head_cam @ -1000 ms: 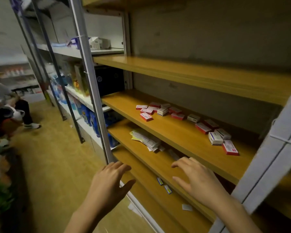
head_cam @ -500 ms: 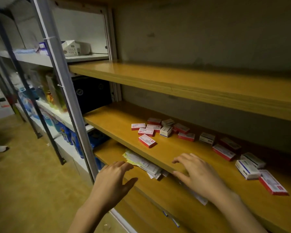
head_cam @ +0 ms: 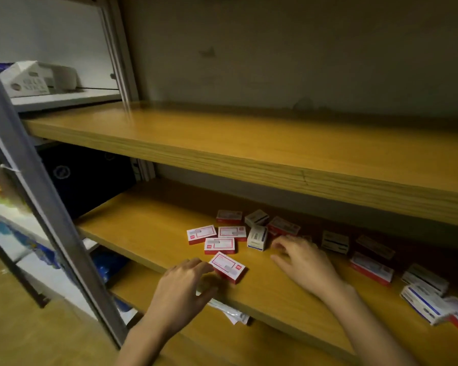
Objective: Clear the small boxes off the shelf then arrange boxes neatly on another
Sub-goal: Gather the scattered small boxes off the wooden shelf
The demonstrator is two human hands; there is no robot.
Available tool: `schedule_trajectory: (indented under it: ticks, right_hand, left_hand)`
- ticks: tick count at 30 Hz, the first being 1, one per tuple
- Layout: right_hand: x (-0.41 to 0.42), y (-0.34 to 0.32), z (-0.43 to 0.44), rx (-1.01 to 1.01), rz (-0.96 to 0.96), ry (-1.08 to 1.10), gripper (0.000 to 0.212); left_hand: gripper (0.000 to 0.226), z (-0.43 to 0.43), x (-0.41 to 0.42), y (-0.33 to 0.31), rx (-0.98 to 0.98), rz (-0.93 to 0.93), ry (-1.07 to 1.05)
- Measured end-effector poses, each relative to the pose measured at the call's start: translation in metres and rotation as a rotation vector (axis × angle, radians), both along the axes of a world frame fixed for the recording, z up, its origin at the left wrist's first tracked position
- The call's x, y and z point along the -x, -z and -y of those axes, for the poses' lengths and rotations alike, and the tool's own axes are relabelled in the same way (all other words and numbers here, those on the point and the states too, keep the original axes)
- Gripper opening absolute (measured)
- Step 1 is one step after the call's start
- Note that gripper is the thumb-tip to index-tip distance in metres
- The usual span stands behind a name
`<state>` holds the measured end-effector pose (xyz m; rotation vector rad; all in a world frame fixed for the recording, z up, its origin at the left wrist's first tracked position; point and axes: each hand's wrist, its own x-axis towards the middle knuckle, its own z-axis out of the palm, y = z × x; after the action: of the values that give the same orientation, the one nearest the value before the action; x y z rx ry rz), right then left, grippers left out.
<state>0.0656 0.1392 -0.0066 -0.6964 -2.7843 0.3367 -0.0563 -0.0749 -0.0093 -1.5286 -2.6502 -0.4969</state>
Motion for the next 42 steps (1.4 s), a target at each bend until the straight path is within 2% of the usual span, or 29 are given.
schedule_trajectory:
  ticks: [5, 8, 13, 17, 25, 30, 36, 42]
  right_hand:
    - [0.046, 0.014, 0.007, 0.068, 0.022, 0.280, 0.059]
    - [0.071, 0.014, 0.016, 0.040, 0.021, 0.373, 0.072]
    - [0.085, 0.017, 0.025, 0.005, 0.026, 0.455, 0.057]
    - [0.079, 0.014, 0.028, 0.062, -0.082, 0.475, 0.039]
    - [0.026, 0.005, 0.040, 0.132, -0.193, 0.452, 0.049]
    - [-0.002, -0.008, 0.056, 0.135, -0.258, 0.485, 0.051]
    - [-0.046, -0.017, 0.081, 0.064, -0.329, 0.538, 0.049]
    - [-0.104, -0.026, 0.101, -0.051, -0.311, 0.635, 0.052]
  left_hand:
    - [0.037, -0.010, 0.032, 0.007, -0.007, 0.044, 0.101]
    - [0.040, -0.014, 0.048, 0.009, -0.010, 0.066, 0.144]
    - [0.047, -0.018, 0.069, 0.011, 0.000, 0.096, 0.237]
    - [0.050, -0.023, 0.082, 0.013, 0.000, 0.099, 0.335]
    - [0.056, -0.049, 0.096, 0.014, 0.042, 0.054, 0.550]
    - [0.052, -0.057, 0.101, 0.014, 0.063, 0.043, 0.622]
    - [0.046, -0.064, 0.086, 0.001, -0.033, 0.103, 0.695]
    - [0.044, -0.078, 0.034, -0.024, -0.109, 0.102, 0.848]
